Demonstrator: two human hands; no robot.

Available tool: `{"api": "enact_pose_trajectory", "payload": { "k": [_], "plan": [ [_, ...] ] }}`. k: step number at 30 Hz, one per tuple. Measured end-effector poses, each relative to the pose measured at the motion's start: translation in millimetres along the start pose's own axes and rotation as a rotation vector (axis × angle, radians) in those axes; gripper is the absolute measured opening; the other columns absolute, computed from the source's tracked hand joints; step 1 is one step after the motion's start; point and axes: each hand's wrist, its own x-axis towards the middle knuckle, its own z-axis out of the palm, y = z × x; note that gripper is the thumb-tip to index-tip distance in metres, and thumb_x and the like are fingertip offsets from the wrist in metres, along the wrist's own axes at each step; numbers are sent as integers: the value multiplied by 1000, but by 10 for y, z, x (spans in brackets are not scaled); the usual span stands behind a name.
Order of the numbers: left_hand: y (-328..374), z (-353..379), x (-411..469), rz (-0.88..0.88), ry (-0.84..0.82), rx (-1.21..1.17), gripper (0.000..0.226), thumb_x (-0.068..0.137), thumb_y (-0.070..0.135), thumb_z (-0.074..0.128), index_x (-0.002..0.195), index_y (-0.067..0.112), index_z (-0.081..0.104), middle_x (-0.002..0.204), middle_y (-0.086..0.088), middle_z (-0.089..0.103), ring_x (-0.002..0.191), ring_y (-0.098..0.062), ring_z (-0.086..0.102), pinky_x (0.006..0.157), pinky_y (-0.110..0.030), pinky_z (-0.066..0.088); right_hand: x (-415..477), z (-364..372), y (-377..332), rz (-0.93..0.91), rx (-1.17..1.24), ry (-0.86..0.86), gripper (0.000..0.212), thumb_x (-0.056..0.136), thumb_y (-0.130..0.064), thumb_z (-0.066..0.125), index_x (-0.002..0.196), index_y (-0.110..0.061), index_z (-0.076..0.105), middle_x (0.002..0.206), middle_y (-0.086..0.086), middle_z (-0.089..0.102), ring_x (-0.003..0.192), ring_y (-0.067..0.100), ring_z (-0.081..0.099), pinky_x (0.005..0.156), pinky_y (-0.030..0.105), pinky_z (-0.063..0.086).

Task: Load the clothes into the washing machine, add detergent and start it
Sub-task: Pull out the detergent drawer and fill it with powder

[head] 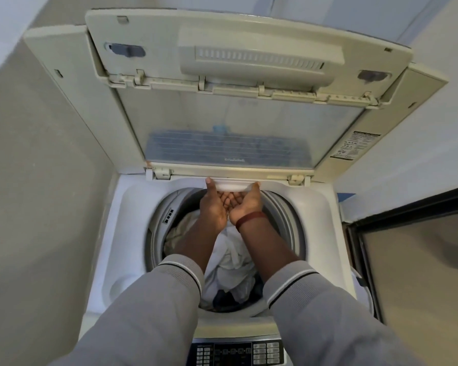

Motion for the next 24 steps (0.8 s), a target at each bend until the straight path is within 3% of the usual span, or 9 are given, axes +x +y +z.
{"api": "enact_pose_trajectory", "payload": {
  "k": [5,9,12,14,18,21,24],
  "plan": [
    [-35,22,-5,19,-7,-21,58,92,54,50,113,0,60,111,-23,69,102,-32,68,97,-47,51,-20,-79,12,22,74,-111,61,92,-59,48,120,-6,60,93,14,71,86,26,69,66,36,55],
    [-47,1,8,47,10,-31,60,92,54,50,113,-2,60,113,-25,67,101,-34,68,97,-50,51,106,-155,79,10,81,-191,74,87,-66,49,129,-5,56,119,20,67,110,33,64,98,46,51],
    [-140,-13,-42,79,95,-42,60,85,60,57,99,3,66,106,-25,65,94,-37,63,94,-54,49,133,-232,131,2,64,-173,79,84,-69,50,131,-6,55,129,22,61,118,35,59,104,45,46],
    [-227,-70,-61,78,126,-13,65,73,68,65,92,5,67,101,-25,64,88,-36,60,84,-50,51,85,-299,134,-19,43,-165,75,86,-69,47,129,-7,57,125,20,63,113,32,61,99,41,49],
    [-190,-151,-173,27,179,45,47,86,57,57,89,10,65,90,-17,62,64,-21,58,59,-31,50,-57,-418,176,-68,-79,-124,71,83,-73,47,121,-14,63,102,11,70,88,22,65,87,34,52],
    [-153,-203,-272,13,219,97,60,73,64,59,93,8,68,90,-16,72,69,-23,67,62,-32,56,-177,-423,218,-88,-156,-49,71,79,-71,55,118,-14,65,93,6,71,72,16,66,61,27,53],
    [-149,-157,-463,-23,260,106,71,61,71,59,94,8,68,86,-12,75,70,-22,72,60,-29,56,-352,-340,225,-116,-186,22,62,79,-60,63,113,-9,68,92,11,72,64,21,68,47,24,51]
  ]
}}
